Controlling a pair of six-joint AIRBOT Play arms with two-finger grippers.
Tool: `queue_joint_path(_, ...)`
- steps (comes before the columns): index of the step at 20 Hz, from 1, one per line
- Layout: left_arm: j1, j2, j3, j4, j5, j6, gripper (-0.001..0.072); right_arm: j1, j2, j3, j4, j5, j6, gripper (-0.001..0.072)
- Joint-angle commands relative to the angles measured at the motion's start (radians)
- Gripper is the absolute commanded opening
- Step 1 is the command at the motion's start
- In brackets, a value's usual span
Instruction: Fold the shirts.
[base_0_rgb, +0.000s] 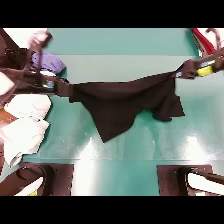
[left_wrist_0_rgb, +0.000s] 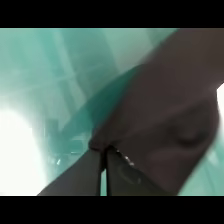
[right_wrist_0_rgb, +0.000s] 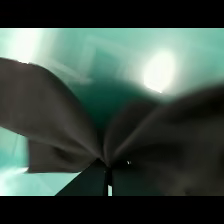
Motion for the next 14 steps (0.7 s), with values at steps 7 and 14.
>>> queue_joint_path(7, 0.124, -0.144, -0.109, 0.019, 0.249, -0.066, 0.0025, -0.071, -0.219, 0.116, -0.051, -0.125, -0.024, 0.0324)
queue_joint_path(14, 0.124, -0.144, -0.109, 0.019, 0.222, -0.067, 0.0024, -0.027, -0.082, -0.179, -0.05, 0.052, -0.141, 0.0578)
